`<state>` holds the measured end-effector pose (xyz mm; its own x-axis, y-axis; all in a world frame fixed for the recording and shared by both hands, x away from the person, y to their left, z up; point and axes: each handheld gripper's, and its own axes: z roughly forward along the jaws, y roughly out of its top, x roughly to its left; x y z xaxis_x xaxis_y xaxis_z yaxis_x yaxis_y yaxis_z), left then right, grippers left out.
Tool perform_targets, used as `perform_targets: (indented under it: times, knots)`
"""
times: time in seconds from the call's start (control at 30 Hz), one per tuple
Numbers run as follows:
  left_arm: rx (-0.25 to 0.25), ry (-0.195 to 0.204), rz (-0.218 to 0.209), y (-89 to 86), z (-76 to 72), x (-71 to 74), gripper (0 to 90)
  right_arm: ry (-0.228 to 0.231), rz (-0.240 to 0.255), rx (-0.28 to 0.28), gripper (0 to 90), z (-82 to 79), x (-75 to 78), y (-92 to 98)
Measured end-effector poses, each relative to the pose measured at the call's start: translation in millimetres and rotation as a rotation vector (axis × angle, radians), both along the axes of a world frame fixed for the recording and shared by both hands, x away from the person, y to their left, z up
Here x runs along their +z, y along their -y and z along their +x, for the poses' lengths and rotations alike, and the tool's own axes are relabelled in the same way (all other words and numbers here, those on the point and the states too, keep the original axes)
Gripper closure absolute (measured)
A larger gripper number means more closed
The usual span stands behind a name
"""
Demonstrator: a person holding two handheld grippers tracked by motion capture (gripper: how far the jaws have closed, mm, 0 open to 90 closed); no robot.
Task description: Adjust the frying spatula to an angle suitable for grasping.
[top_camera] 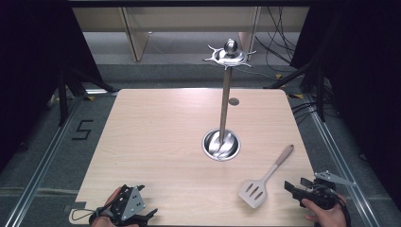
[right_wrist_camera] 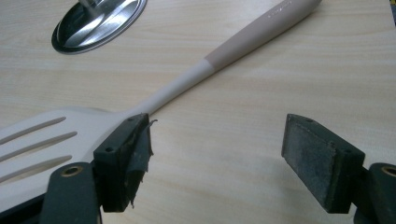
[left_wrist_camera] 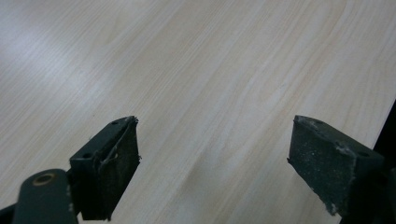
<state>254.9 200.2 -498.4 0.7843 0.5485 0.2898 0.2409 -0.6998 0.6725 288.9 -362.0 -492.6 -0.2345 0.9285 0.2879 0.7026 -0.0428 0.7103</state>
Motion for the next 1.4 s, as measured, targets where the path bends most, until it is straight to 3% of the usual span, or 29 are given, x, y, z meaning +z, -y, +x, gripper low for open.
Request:
perform_targets:
  times: [0.03, 0.17, 0.2, 0.27, 0.33, 0.37, 0.5, 0.6, 0.63, 0.67, 0.7, 0.73, 0.9, 1.03, 1.07, 1.2, 1.23, 1.27, 1.3, 1.33, 1.37, 1.4]
  knots:
    - [-0.003, -0.013, -0.013, 0.4, -0.3, -0.7, 15.5, 0.026, -0.007, 0.011, 25.0, 2.8, -0.8, 0.7]
    - [-0.002, -0.007, -0.011, 0.5, -0.6, -0.2, 15.5, 0.008, -0.040, 0.006, 25.1, 8.3, 1.2, -0.9]
    - [-0.001, -0.008, -0.013, 0.6, -0.5, -0.3, 15.5, -0.010, -0.020, -0.024, 25.4, 10.5, 2.4, -4.4]
    - [-0.002, -0.005, -0.008, 0.2, -0.5, 0.1, 15.5, -0.009, -0.022, -0.018, 25.7, 13.4, 3.2, -4.2]
    - [-0.001, -0.012, -0.013, 0.4, -0.4, -0.4, 15.5, -0.003, -0.060, -0.003, 25.7, 17.9, 3.5, -2.7]
    - [-0.001, -0.012, -0.013, 0.4, -0.4, -0.4, 15.5, -0.003, -0.033, -0.022, 25.7, 18.5, 2.8, -5.6]
    - [-0.002, -0.009, -0.012, 0.5, -0.6, -0.3, 15.6, 0.014, -0.037, -0.003, 25.7, 22.1, 3.1, -4.9]
    - [-0.001, -0.006, -0.011, 0.0, -0.5, 0.4, 15.5, 0.008, -0.044, -0.012, 25.7, 23.4, 3.6, -4.0]
    - [-0.001, -0.006, -0.011, 0.0, -0.5, 0.4, 15.5, -0.020, -0.037, -0.026, 25.7, 22.9, 5.9, -4.7]
    - [-0.001, -0.005, -0.009, 0.0, -0.5, 0.2, 15.5, -0.020, -0.037, -0.026, 25.7, 22.9, 5.9, -4.7]
    - [0.000, -0.006, -0.010, 0.3, -0.6, 0.0, 15.5, 0.007, -0.034, -0.026, 25.7, 25.2, 4.5, -4.3]
    - [-0.002, -0.008, -0.010, 0.5, -0.6, -0.2, 15.5, -0.011, -0.037, -0.027, 25.7, 26.2, 7.1, -4.3]
    - [-0.002, -0.012, -0.013, 0.5, -0.3, -0.7, 15.5, 0.013, -0.033, -0.008, 25.7, 34.7, 9.9, -5.6]
    - [-0.001, -0.013, -0.012, 0.6, -0.3, -0.7, 15.5, 0.014, -0.067, -0.022, 30.6, 43.8, 16.4, -7.7]
    - [-0.001, -0.013, -0.012, 0.4, -0.2, -0.7, 15.5, 0.026, -0.119, 0.013, 30.1, 49.3, 18.6, -5.4]
    - [0.004, -0.012, -0.007, -0.3, -0.1, -0.3, 15.5, 0.020, -0.137, 0.007, 30.2, 60.3, 20.8, -9.1]
    - [0.003, -0.011, -0.006, -0.4, -0.1, -0.2, 15.5, -0.004, -0.137, 0.012, 30.3, 65.2, 21.3, -10.7]
    - [0.004, -0.006, -0.005, -0.5, -0.1, 0.2, 15.5, -0.041, -0.169, -0.010, 30.5, 71.7, 22.1, -15.9]
    - [0.003, -0.009, -0.007, -0.7, -0.2, 0.4, 15.5, -0.038, -0.184, 0.003, 30.9, 77.1, 20.2, -16.3]
    - [0.003, -0.008, -0.006, -0.6, -0.2, 0.3, 15.5, -0.064, -0.179, -0.033, 31.3, 77.5, 20.9, -20.7]
    - [0.005, -0.005, -0.004, -0.4, -0.1, -0.1, 15.5, -0.042, -0.242, 0.002, 31.7, 81.1, 19.7, -18.5]
    - [0.002, -0.009, -0.006, -0.4, -0.4, 0.1, 15.5, -0.073, -0.253, 0.003, 31.6, 82.6, 19.7, -21.5]
